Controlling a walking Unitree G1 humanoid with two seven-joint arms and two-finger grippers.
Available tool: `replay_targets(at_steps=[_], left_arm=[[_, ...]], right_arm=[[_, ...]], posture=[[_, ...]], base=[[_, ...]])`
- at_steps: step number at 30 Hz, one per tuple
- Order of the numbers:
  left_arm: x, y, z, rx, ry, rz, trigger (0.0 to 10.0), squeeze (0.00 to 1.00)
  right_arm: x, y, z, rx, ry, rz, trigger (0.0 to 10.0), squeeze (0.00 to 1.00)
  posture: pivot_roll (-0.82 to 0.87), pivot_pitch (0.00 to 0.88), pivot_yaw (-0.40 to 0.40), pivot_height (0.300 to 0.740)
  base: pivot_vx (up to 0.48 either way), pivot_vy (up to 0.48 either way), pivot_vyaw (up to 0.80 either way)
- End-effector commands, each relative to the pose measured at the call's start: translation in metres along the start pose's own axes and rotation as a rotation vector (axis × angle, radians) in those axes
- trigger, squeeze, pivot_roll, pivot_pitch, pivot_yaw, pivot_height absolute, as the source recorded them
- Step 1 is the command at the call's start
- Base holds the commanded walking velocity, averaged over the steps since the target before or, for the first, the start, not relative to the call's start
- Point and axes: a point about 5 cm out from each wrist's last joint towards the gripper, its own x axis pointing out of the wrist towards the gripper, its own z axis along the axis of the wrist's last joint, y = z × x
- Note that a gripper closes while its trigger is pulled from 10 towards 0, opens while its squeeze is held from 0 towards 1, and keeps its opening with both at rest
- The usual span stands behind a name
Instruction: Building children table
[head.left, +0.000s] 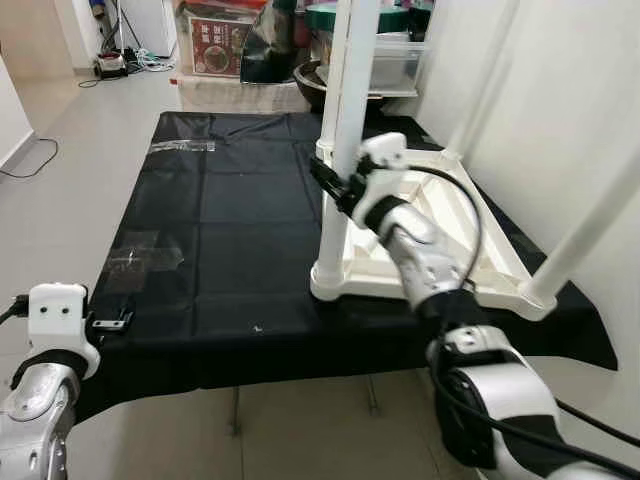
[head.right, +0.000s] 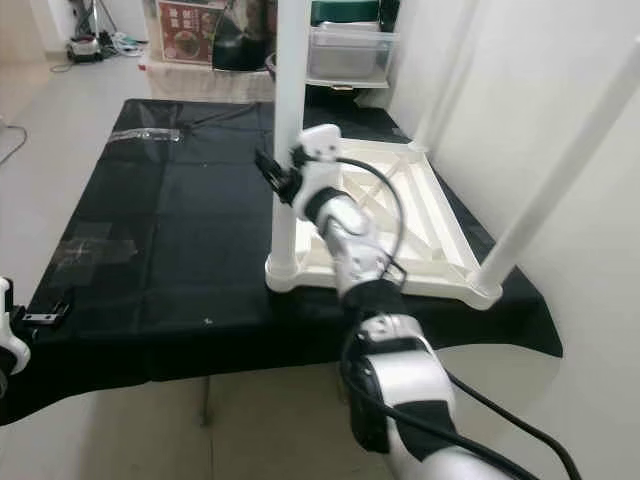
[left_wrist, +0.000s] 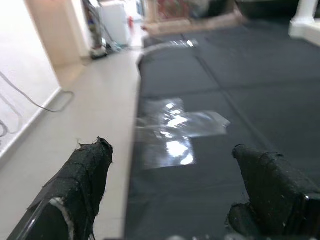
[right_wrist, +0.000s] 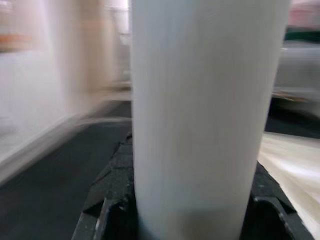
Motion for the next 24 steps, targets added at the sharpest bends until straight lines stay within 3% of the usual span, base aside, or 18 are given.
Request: replay_targets(at_steps=[1, 2, 3, 5, 6, 7, 8, 9, 10, 11, 15, 16, 17, 18, 20, 21, 23, 24], left_arm=[[-0.003, 0.004, -0.004, -0.004, 0.025, 0.018, 10.0, 0.0], [-0.003, 0.004, -0.004, -0.004, 0.025, 0.018, 10.0, 0.0], [-0.003, 0.004, -0.003, -0.004, 0.024, 0.018, 10.0, 0.0], [-0.003, 0.005, -0.003, -0.002, 0.025, 0.014, 10.0, 0.0], [-0.003, 0.005, -0.003, -0.002, 0.025, 0.014, 10.0, 0.0], [-0.002, 0.005, -0.002, -0.002, 0.025, 0.012, 10.0, 0.0], [-0.002, 0.005, -0.002, -0.003, 0.025, 0.01, 10.0, 0.0], [-0.001, 0.004, -0.002, -0.006, 0.023, 0.009, 10.0, 0.0], [-0.001, 0.004, -0.002, -0.006, 0.023, 0.009, 10.0, 0.0], [-0.001, 0.004, -0.001, -0.007, 0.022, 0.011, 10.0, 0.0], [-0.001, 0.003, -0.001, -0.009, 0.021, 0.015, 10.0, 0.0], [-0.001, 0.003, -0.001, -0.01, 0.022, 0.016, 10.0, 0.0], [-0.001, 0.003, -0.002, -0.011, 0.022, 0.016, 10.0, 0.0], [-0.001, 0.003, -0.002, -0.011, 0.022, 0.016, 10.0, 0.0], [0.0, 0.003, -0.002, -0.013, 0.022, 0.015, 10.0, 0.0], [0.0, 0.003, -0.002, -0.013, 0.022, 0.015, 10.0, 0.0], [0.001, 0.002, -0.002, -0.014, 0.022, 0.012, 10.0, 0.0], [0.001, 0.002, -0.002, -0.014, 0.022, 0.012, 10.0, 0.0]], right_arm=[[-0.022, -0.048, -0.062, -0.003, 0.278, -0.442, 0.0, 0.0], [-0.022, -0.048, -0.062, -0.003, 0.278, -0.442, 0.0, 0.0], [-0.032, -0.054, -0.067, 0.007, 0.264, -0.551, 0.0, 0.0], [-0.047, -0.041, -0.072, 0.008, 0.245, -0.512, 0.0, 0.0], [-0.047, -0.041, -0.072, 0.008, 0.245, -0.512, 0.0, 0.0], [-0.052, -0.034, -0.071, 0.003, 0.237, -0.454, 1.6, 0.0], [-0.053, -0.028, -0.068, -0.004, 0.221, -0.369, 10.0, 0.0], [-0.049, -0.019, -0.057, 0.007, 0.157, -0.21, 10.0, 0.0], [-0.049, -0.019, -0.057, 0.007, 0.157, -0.21, 10.0, 0.0], [-0.046, -0.021, -0.048, 0.026, 0.1, -0.179, 10.0, 1.0], [-0.035, -0.021, -0.028, 0.002, 0.018, -0.078, 10.0, 1.0], [-0.024, -0.02, -0.014, -0.032, -0.019, 0.025, 10.0, 0.0], [-0.017, -0.02, -0.001, -0.05, -0.049, 0.134, 10.0, 0.0], [-0.017, -0.02, -0.001, -0.05, -0.049, 0.134, 10.0, 0.0], [-0.014, -0.015, 0.017, -0.064, -0.099, 0.408, 10.0, 0.0], [-0.014, -0.015, 0.017, -0.064, -0.099, 0.408, 10.0, 0.0], [-0.025, -0.01, 0.013, -0.113, -0.1, 0.68, 10.0, 0.0], [-0.025, -0.01, 0.013, -0.113, -0.1, 0.68, 10.0, 0.0]], posture=[[0.12, 0.0, -0.109, 0.74], [0.12, 0.0, -0.109, 0.74], [0.12, 0.0, -0.107, 0.74], [0.11, 0.0, -0.1, 0.74], [0.11, 0.0, -0.1, 0.74], [0.1, 0.0, -0.096, 0.74], [0.09, 0.0, -0.097, 0.74], [0.09, 0.0, -0.097, 0.74], [0.09, 0.0, -0.097, 0.74], [0.09, 0.0, -0.097, 0.74], [0.09, 0.0, -0.103, 0.74], [0.09, 0.0, -0.103, 0.74], [0.09, 0.0, -0.101, 0.74], [0.09, 0.0, -0.101, 0.74], [0.09, 0.0, -0.102, 0.74], [0.09, 0.0, -0.102, 0.74], [0.1, 0.0, -0.107, 0.74], [0.1, 0.0, -0.107, 0.74]], base=[[0.0, 0.0, 0.0], [0.0, 0.0, 0.0], [0.0, 0.0, 0.0], [0.0, 0.0, 0.0], [0.0, 0.0, 0.0], [0.0, 0.0, 0.0], [0.0, 0.0, 0.0], [0.0, 0.0, 0.0], [0.0, 0.0, 0.0], [0.0, 0.0, 0.0], [0.0, 0.0, 0.0], [0.0, 0.0, 0.0], [0.0, 0.0, 0.0], [0.0, 0.0, 0.0], [0.0, 0.0, 0.0], [0.0, 0.0, 0.0], [0.0, 0.0, 0.0], [0.0, 0.0, 0.0]])
